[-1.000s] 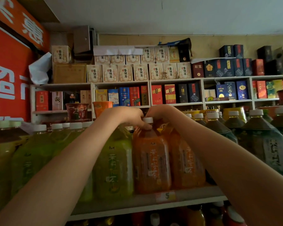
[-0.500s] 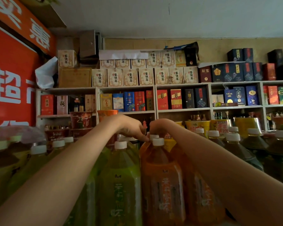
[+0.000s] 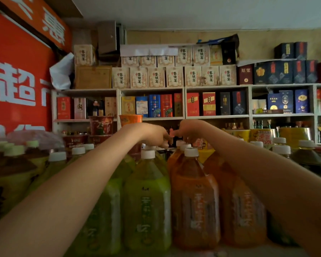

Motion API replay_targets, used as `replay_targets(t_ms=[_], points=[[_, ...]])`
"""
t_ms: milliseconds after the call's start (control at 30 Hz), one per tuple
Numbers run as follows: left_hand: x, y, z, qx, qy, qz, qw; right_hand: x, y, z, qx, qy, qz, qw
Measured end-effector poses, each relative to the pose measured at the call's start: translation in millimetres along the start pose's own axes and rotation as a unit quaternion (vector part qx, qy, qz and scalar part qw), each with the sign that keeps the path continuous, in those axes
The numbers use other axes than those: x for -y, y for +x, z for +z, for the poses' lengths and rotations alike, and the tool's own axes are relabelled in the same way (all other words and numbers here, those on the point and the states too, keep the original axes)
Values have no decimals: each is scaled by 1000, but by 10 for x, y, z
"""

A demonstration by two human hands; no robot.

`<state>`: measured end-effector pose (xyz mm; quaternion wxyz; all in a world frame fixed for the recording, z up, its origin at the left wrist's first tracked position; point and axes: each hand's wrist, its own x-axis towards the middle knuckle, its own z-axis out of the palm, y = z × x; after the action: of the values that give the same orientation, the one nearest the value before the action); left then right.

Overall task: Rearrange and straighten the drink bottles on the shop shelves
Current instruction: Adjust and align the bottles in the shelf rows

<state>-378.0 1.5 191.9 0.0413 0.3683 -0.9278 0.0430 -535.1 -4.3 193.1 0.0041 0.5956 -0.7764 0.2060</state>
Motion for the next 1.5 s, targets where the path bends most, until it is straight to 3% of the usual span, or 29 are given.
replay_targets(t_ms=[267,567,700,767,867,967,1067,1333,1500], points=[[452,-860,1,-123,45,-14,991,517,-675,-218,-43,33,-158,986],[987,-1679,431,-189,8,-64,980,1341,-1243,424,1,-104,-317,943],[1188,-1879,602,-185,-12,-51,981,1537,-1241,637,-29,-128,-292,947],[1244,-1935,684,-163,0,-38,986,1544,-1274,749,-5,-115,-258,959],[1327,-1953,801,-146,84,-18,986,1533,-1353,942,73,-93,-190,975],[1444,-1891,932,-125,181,13,975,1525,-1409,1025,65,-45,-169,982],[1592,-1797,1064,-153,241,44,957,1595,-1422,1036,43,-38,-137,989],[1473,-1641,1296,-247,203,35,947,1676,-1492,1085,18,-55,-88,994],[1442,-1599,1319,-248,221,22,943,1694,-1509,1107,11,-64,-81,995]])
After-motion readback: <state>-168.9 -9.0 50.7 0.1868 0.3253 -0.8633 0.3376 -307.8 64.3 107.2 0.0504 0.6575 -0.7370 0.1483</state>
